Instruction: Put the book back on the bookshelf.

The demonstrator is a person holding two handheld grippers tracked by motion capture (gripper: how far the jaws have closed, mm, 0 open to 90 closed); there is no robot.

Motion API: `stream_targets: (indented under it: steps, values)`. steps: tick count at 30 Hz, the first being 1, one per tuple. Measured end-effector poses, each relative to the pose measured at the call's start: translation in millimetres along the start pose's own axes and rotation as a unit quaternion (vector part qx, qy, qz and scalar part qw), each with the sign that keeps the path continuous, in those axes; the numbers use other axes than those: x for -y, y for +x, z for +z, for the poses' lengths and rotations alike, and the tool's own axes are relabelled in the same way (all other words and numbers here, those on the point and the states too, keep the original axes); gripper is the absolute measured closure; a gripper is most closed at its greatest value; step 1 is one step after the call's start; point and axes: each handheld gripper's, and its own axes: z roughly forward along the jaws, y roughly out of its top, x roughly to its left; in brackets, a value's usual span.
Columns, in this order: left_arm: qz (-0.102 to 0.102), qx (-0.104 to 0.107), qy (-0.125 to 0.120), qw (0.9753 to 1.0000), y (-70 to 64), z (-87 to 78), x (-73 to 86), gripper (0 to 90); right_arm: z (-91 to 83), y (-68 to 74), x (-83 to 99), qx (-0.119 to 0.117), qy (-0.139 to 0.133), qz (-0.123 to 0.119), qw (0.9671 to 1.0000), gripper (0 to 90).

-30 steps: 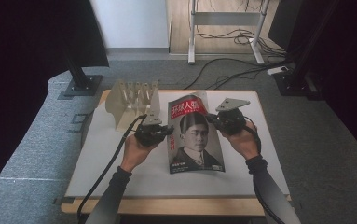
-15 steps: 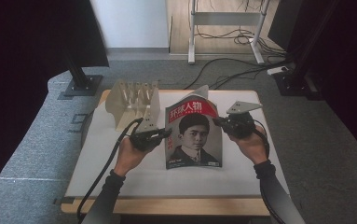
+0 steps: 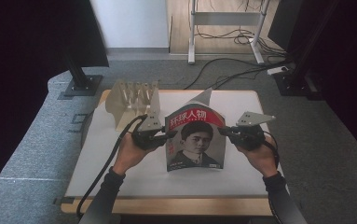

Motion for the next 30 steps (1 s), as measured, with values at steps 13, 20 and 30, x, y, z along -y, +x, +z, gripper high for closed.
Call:
stream_targets:
  steps: [13, 20, 30]
  values:
    - [-0.014, 0.009, 0.022, 0.9996, 9.3, 10.3, -22.6, 85.7, -1.6, -1.8, 2.6, -0.005, -0.003, -0.002, 1.0000, 84.7]
    - [-0.015, 0.015, 0.008, 0.9997, 11.2, 4.4, -20.0, 87.0, 0.2, -5.5, 6.5, 0.018, 0.011, 0.002, 0.9998, 77.6]
    - [-0.032, 0.012, 0.008, 0.9994, 18.0, -12.4, -14.4, 87.1, 11.1, -7.9, 21.4, 0.031, 0.030, 0.016, 0.9990, 59.8]
